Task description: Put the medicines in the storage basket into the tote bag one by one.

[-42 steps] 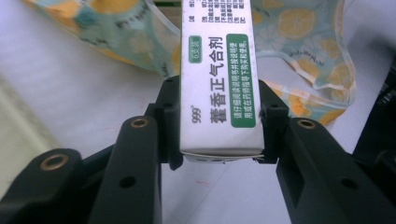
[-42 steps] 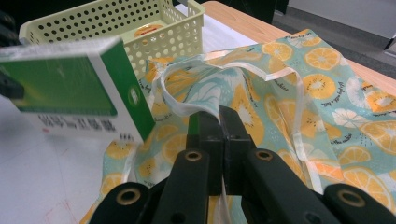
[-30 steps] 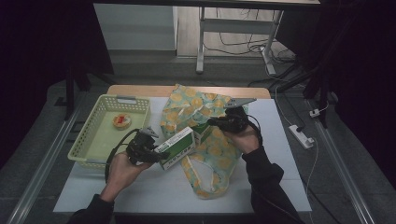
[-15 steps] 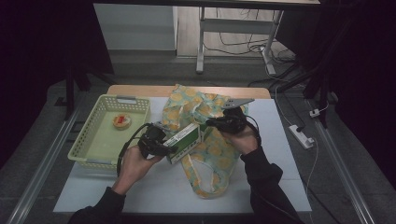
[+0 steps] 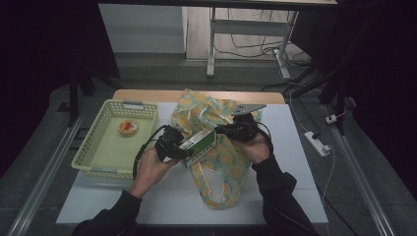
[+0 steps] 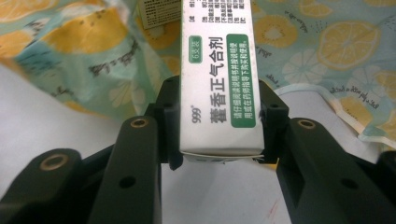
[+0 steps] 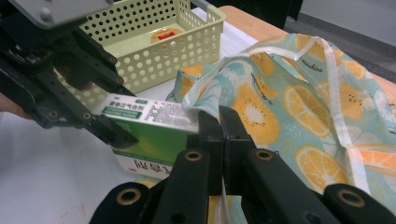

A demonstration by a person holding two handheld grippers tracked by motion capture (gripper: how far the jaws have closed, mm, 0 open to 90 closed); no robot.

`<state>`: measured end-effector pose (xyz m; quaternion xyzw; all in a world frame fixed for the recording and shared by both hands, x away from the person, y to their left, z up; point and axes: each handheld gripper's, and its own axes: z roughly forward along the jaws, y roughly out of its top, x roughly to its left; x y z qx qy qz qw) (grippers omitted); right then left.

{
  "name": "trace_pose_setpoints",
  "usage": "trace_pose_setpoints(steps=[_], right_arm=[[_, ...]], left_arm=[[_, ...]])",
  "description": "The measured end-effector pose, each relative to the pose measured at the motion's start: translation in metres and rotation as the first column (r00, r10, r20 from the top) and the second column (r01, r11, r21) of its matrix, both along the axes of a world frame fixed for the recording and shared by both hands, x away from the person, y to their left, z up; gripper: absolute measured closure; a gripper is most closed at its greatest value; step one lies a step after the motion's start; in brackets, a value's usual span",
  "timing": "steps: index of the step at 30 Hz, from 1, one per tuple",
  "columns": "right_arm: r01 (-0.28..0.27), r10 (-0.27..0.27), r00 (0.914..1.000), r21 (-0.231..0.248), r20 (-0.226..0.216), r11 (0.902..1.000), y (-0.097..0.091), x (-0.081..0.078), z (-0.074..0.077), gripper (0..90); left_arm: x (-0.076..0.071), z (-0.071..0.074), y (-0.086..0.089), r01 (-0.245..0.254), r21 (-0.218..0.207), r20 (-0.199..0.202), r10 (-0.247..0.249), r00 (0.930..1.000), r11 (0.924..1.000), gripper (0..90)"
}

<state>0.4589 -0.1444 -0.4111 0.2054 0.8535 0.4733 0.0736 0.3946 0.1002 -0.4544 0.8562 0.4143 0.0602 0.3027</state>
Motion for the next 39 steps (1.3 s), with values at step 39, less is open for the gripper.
trace_pose_setpoints(steps=[39], right_arm=[[-0.018,0.018,0.9996,-0.006,-0.02,0.9998,0.005,-0.001,-0.003,89.4]], left_arm=[[0.079,-0.015,-0.02,-0.144,-0.074,0.056,0.148,0.9874,0.9869,61.6]])
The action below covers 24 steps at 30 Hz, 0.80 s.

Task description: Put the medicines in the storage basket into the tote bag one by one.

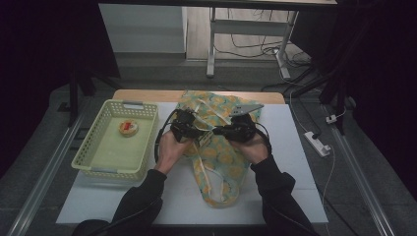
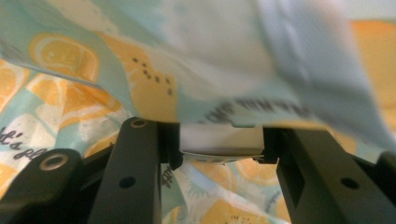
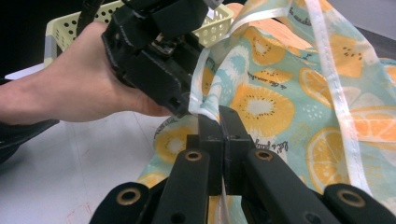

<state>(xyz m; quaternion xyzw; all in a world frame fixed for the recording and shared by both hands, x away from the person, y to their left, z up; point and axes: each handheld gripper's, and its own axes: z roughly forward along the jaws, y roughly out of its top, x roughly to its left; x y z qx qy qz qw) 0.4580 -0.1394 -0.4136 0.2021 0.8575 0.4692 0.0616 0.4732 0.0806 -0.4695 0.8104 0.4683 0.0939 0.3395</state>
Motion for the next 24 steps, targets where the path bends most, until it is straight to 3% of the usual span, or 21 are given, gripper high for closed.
trace_pose_setpoints(steps=[10,13,24], right_arm=[[-0.001,0.001,1.0,-0.004,0.0,1.0,0.001,0.0,-0.001,89.4],[0.0,0.0,1.0,-0.003,0.0,1.0,0.0,0.001,-0.001,89.4],[0.01,-0.01,0.9999,0.008,0.005,0.9999,-0.003,0.002,0.0,89.3]], left_arm=[[0.011,-0.008,-0.007,-0.009,0.015,0.023,0.009,0.9997,0.9998,61.2],[0.01,-0.009,-0.009,0.009,0.018,0.03,-0.009,0.9995,0.9998,59.5],[-0.01,0.005,-0.004,0.077,-0.003,0.036,-0.077,0.9964,0.997,33.1]])
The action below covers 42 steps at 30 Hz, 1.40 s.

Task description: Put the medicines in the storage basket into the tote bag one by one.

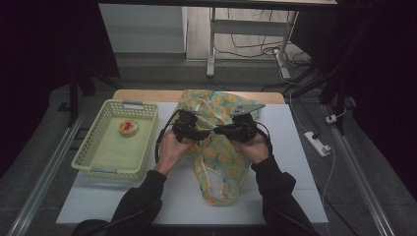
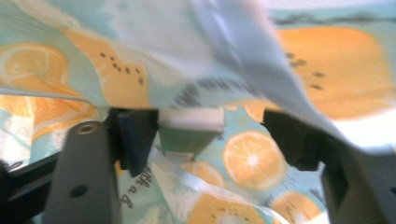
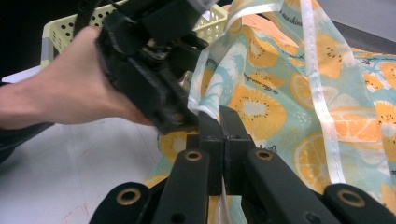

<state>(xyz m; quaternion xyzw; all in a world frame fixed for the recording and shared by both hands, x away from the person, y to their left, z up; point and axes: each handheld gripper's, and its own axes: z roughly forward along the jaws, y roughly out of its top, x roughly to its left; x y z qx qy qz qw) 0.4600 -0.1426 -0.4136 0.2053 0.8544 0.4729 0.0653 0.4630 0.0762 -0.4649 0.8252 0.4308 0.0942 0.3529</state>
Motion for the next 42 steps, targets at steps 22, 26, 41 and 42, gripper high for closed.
trace_pose_setpoints(steps=[22,26,41,42], right_arm=[[0.007,-0.007,1.0,-0.009,-0.006,0.9999,-0.001,0.002,-0.003,89.3],[0.008,-0.008,0.9999,-0.008,-0.008,0.9999,-0.001,0.002,-0.003,89.3],[0.005,-0.006,1.0,-0.017,-0.008,0.9998,0.0,0.002,-0.004,89.3],[0.005,-0.006,0.9999,-0.017,-0.009,0.9998,0.0,0.003,-0.004,89.3]], left_arm=[[-0.039,0.019,0.079,0.041,-0.082,0.012,-0.04,0.9991,0.9958,5.4],[-0.042,0.021,0.098,0.02,-0.076,0.021,-0.018,0.9996,0.9969,3.6],[-0.038,0.01,0.166,-0.1,-0.056,0.041,0.102,0.9939,0.9934,0.0],[-0.036,0.009,0.172,-0.104,-0.061,0.037,0.107,0.9936,0.9926,0.0]])
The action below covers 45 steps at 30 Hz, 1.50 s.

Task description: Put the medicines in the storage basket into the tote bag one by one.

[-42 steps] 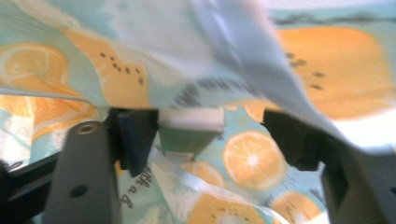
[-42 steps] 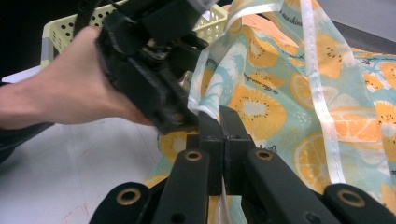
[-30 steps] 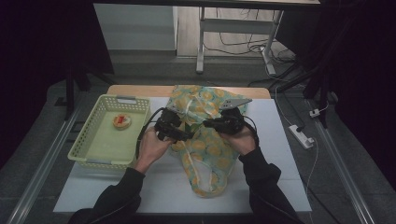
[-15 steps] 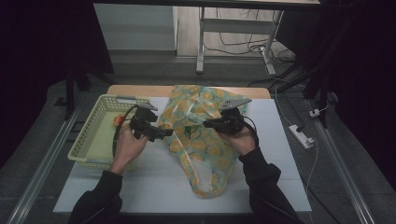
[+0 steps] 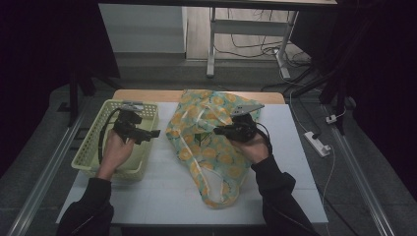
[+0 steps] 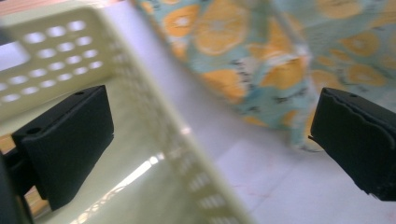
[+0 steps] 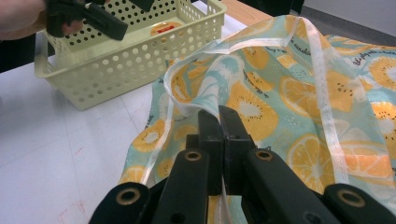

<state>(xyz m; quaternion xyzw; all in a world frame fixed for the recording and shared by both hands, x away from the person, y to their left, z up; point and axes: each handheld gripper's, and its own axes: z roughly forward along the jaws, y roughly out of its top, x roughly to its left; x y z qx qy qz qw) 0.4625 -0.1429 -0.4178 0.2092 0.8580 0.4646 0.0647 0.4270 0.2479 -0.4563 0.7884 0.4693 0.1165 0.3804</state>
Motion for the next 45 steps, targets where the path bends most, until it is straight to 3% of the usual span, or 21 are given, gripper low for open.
trace_pose_setpoints(steps=[6,13,17,23,25,30,34,36,38,39,42,43,45], right_arm=[[-0.001,0.001,1.0,-0.001,-0.002,1.0,0.0,0.0,-0.001,89.2],[-0.002,0.002,1.0,-0.002,-0.002,1.0,0.001,0.0,-0.001,89.3],[-0.002,0.002,1.0,-0.002,-0.003,1.0,0.0,0.0,-0.001,89.3],[-0.005,0.005,1.0,-0.002,-0.003,1.0,0.001,0.0,-0.001,89.2],[-0.006,0.006,1.0,-0.003,-0.002,1.0,0.001,0.0,-0.001,89.2],[-0.007,0.007,1.0,-0.004,-0.002,1.0,0.001,0.0,-0.001,89.2],[-0.008,0.008,1.0,-0.002,-0.002,1.0,0.002,-0.001,0.0,89.2],[-0.008,0.008,1.0,-0.002,-0.002,1.0,0.002,-0.001,0.0,89.2],[-0.008,0.008,1.0,-0.003,-0.001,1.0,0.002,-0.001,0.0,89.2],[-0.008,0.008,1.0,-0.003,-0.001,1.0,0.002,-0.001,0.0,89.2],[-0.009,0.009,1.0,-0.001,0.0,1.0,0.001,-0.001,0.0,89.2],[-0.009,0.009,1.0,-0.002,0.0,1.0,0.001,-0.001,0.001,89.2],[-0.009,0.009,1.0,0.0,0.0,1.0,0.001,-0.001,0.001,89.2]], left_arm=[[0.008,-0.007,0.023,-0.051,0.012,-0.014,0.052,0.9986,0.9986,0.0],[0.019,-0.02,0.045,-0.131,0.041,-0.027,0.132,0.9909,0.9906,0.0],[0.025,-0.028,0.055,-0.175,0.065,-0.052,0.179,0.9825,0.9824,0.0],[0.033,-0.037,0.067,-0.267,0.106,-0.081,0.276,0.9576,0.9577,0.0],[0.038,-0.04,0.07,-0.265,0.103,-0.113,0.276,0.9547,0.9588,0.0],[0.046,-0.044,0.071,-0.24,0.142,-0.146,0.26,0.9546,0.9604,0.0],[0.053,-0.05,0.07,-0.222,0.16,-0.189,0.25,0.9495,0.9618,0.0],[0.057,-0.052,0.069,-0.218,0.193,-0.2,0.256,0.9458,0.9568,0.0],[0.061,-0.056,0.069,-0.215,0.175,-0.219,0.251,0.9427,0.9607,0.0],[0.062,-0.057,0.068,-0.207,0.187,-0.226,0.247,0.9422,0.9603,0.0],[0.066,-0.061,0.065,-0.186,0.237,-0.24,0.243,0.9399,0.9536,0.0],[0.068,-0.063,0.064,-0.188,0.258,-0.242,0.251,0.9372,0.9477,0.0],[0.07,-0.065,0.064,-0.188,0.265,-0.248,0.255,0.9346,0.9458,0.5]])
